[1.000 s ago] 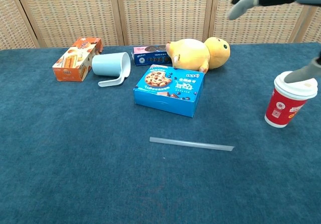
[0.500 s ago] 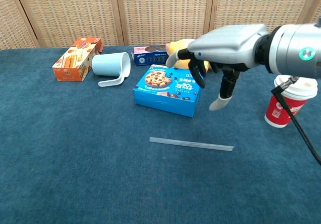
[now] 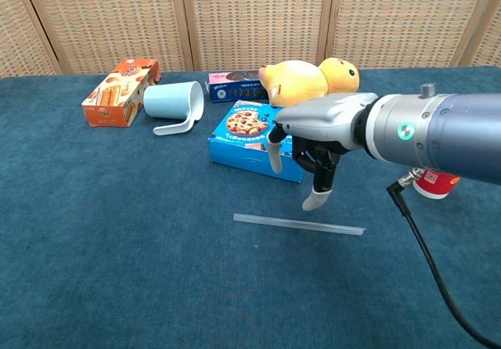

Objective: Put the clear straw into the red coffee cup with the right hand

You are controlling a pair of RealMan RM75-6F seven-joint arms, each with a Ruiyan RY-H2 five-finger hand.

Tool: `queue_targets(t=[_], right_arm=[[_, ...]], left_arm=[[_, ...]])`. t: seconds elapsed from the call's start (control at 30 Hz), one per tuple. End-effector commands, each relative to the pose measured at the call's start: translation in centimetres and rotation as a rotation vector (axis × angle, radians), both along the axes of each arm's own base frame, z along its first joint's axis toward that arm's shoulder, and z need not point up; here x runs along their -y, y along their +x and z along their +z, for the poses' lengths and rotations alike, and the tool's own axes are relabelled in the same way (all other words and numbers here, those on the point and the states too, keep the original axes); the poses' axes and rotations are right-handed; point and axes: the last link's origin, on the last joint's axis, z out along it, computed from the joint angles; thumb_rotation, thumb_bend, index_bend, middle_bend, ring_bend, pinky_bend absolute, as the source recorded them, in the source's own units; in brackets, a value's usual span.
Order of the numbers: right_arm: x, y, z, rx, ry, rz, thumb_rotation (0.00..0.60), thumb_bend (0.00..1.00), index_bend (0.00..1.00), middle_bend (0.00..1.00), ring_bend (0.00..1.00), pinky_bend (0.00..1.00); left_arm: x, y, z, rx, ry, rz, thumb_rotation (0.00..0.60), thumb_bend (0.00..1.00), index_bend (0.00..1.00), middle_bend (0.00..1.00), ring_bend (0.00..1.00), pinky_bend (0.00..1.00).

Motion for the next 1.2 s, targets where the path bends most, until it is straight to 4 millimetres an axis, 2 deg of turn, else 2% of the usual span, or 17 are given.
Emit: queue_targets(t=[0.03,0.27,0.57,1.2], right_arm=[[0.7,0.5,-1.6,-0.025,-0.055,-0.084,0.6,0.08,0.44,0.84,0.73,0.94],[0.5,0.6,-3.0,-0.018,-0.074,-0.149,0.6,0.2,0.46,0.85,0.73,0.94],[-0.3,1.3,-4.8,0.02,-0.076,-0.145,0.6,0.29,0.49,0.86,0.73,0.94],[-1.0,1.7,-7.9,-0.022,-0.061,-0.139,0.6,0.33,0.51,0.86,0.73,0.94]], left_arm=[[0.0,0.0,0.0,0.001,0.002,0.001,0.6,0.11,0.0,0.0,0.0,0.0],[0.0,-0.1,0.1,0.005,0.004,0.004,0.6,0.11,0.0,0.0,0.0,0.0],[0.0,-0.2,0.3,0.015,0.007,0.006,0.6,0.11,0.0,0.0,0.0,0.0],[-0.3,-0.5,0.4,0.023,0.003,0.018,0.6,0.11,0.0,0.0,0.0,0.0]])
